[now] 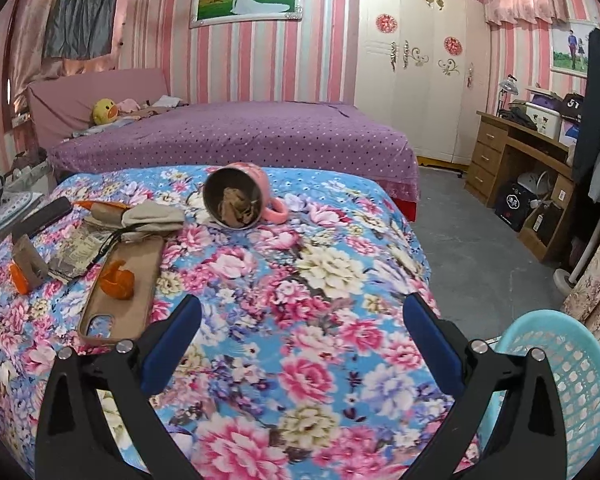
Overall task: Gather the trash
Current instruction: 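Move both tools back over the bed toward the orange cap and peel, then grasp the orange cap with the left tool while the right tool grasps the orange peel, then carry the cap and peel to the blue basket and open both tools over it, then move both open tools back over the bed toward the paper cup, then grasp the brown paper cup with the left tool while the right tool grasps the grey cloth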
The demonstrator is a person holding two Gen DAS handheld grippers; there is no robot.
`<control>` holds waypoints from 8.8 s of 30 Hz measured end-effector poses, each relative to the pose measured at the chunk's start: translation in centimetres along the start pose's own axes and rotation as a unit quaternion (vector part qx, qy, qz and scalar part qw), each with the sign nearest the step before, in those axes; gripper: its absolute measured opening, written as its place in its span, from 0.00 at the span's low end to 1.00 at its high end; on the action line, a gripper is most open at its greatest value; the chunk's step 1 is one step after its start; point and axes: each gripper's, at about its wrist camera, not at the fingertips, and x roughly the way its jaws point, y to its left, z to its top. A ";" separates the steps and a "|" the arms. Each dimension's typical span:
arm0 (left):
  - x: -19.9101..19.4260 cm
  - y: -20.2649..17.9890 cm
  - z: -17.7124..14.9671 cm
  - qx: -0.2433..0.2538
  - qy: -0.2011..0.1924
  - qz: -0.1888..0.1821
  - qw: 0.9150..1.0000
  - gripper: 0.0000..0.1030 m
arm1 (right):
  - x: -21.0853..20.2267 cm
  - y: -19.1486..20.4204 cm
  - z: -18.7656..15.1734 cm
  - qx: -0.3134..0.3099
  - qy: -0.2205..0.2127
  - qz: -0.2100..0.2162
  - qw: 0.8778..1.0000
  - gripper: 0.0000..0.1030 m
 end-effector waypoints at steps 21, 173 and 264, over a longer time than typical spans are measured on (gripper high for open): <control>6.0 2.2 -0.2 0.004 0.079 -0.049 0.996 0.94 | 2.2 4.2 -0.1 -0.041 0.025 0.019 0.999 0.95; -5.9 -35.7 -2.1 0.122 0.003 -0.172 0.977 0.93 | -7.7 -27.6 -5.7 0.101 0.011 -0.093 0.990 0.68; 6.6 6.0 4.5 -0.053 0.031 0.045 0.997 0.41 | 9.6 14.5 6.4 -0.071 0.051 0.094 0.992 0.90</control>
